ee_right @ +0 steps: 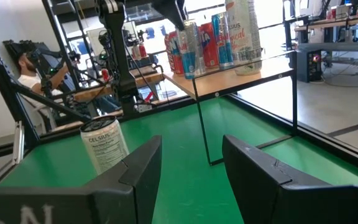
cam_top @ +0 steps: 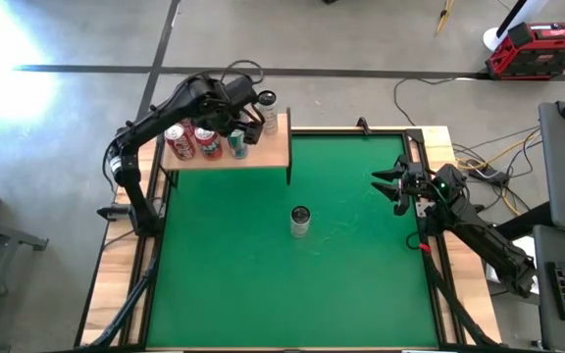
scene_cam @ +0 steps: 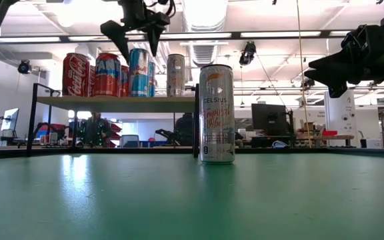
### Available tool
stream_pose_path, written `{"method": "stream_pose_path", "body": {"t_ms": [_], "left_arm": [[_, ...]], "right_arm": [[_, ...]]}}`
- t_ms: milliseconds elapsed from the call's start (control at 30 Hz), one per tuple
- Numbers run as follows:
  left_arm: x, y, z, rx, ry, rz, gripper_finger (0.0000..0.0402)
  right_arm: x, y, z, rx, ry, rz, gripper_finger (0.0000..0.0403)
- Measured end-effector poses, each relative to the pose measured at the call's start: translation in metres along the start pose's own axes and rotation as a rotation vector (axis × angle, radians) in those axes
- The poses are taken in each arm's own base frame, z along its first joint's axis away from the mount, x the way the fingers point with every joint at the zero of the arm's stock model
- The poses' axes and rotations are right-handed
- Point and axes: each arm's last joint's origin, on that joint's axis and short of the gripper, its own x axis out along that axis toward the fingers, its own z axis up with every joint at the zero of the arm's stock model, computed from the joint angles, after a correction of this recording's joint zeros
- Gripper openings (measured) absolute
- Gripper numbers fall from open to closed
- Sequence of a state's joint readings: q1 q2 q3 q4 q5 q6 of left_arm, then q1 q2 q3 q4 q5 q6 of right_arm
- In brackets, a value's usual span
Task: Place canned beverage on shelf
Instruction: Put the white soda aligned with the other white soda can can on the shelf
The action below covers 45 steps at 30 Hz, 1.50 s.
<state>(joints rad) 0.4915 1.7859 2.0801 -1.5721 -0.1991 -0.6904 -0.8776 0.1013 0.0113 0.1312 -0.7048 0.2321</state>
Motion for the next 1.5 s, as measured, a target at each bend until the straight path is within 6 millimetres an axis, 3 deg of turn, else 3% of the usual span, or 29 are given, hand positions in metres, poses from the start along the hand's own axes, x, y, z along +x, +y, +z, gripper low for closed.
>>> {"method": "stream_pose_path", "body": {"t_ms": [267, 500, 667, 867, 1167, 1500], "left_arm": [[-0.031, 0.003, 0.006, -0.016, -0.125, -0.046, 0.0394], [-0.047, -0.004, -0.002, 0.041, -0.165, -0.086, 0.0394], [-0.056, -0.022, -0.023, 0.128, -0.168, -0.129, 0.0394], [-0.064, -0.060, -0.066, 0.200, -0.141, -0.185, 0.0394], [-0.051, -0.122, -0.136, 0.128, -0.106, -0.176, 0.0394], [-0.007, -0.174, -0.157, 0.065, -0.005, -0.169, 0.0394]], "right_arm": [[0.000, 0.000, 0.000, 0.000, 0.000, 0.000, 0.0162], [0.000, 0.000, 0.000, 0.000, 0.000, 0.000, 0.0162], [0.000, 0.000, 0.000, 0.000, 0.000, 0.000, 0.0162], [0.000, 0.000, 0.000, 0.000, 0.000, 0.000, 0.0162], [0.000, 0.000, 0.000, 0.000, 0.000, 0.000, 0.0162], [0.000, 0.000, 0.000, 0.000, 0.000, 0.000, 0.0162]]}}
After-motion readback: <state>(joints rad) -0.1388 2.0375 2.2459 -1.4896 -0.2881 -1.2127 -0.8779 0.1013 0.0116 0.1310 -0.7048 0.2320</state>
